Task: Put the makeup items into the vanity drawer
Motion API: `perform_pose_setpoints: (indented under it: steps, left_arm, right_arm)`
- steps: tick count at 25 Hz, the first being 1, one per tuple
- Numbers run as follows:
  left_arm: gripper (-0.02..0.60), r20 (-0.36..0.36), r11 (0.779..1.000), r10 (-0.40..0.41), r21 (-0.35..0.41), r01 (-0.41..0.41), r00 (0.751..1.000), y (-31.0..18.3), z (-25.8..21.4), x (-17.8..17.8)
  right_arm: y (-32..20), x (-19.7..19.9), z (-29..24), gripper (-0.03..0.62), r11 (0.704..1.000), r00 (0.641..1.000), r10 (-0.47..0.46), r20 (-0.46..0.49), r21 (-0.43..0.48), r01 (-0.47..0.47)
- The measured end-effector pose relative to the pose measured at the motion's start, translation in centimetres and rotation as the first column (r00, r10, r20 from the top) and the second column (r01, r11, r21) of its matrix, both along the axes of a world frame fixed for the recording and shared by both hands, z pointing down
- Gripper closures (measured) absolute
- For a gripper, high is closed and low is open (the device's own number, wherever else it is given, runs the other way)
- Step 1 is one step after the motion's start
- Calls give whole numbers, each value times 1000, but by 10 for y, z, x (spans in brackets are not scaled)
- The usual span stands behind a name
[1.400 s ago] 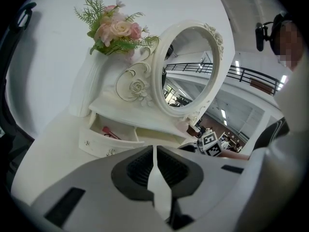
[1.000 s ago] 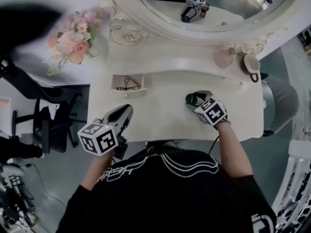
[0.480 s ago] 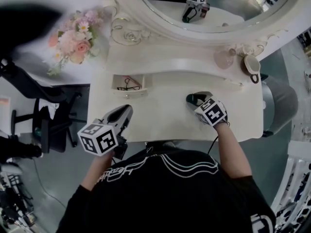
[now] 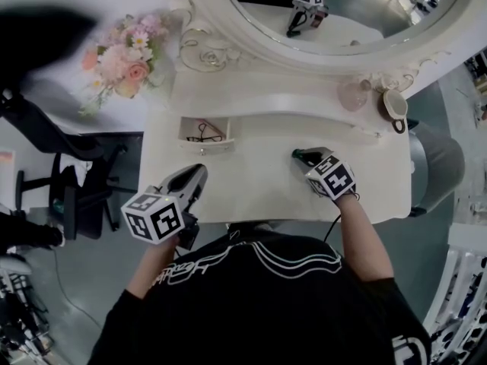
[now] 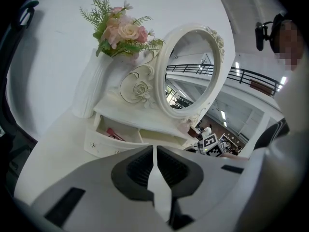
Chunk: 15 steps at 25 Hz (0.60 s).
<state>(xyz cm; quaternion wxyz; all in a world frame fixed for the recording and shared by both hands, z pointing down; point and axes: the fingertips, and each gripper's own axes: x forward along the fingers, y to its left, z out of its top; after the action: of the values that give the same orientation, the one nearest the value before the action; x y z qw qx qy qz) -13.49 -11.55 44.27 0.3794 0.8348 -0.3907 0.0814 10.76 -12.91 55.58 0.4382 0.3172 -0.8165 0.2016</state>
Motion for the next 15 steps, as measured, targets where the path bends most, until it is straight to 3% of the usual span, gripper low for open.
perform_pose_setpoints:
  steps: [15]
  left_arm:
    - [538,-30,997,-69,17,70,997,-6,-2,-46]
  right_arm:
    - [-26,-80,-64,551,987,991,-127,47,107,121]
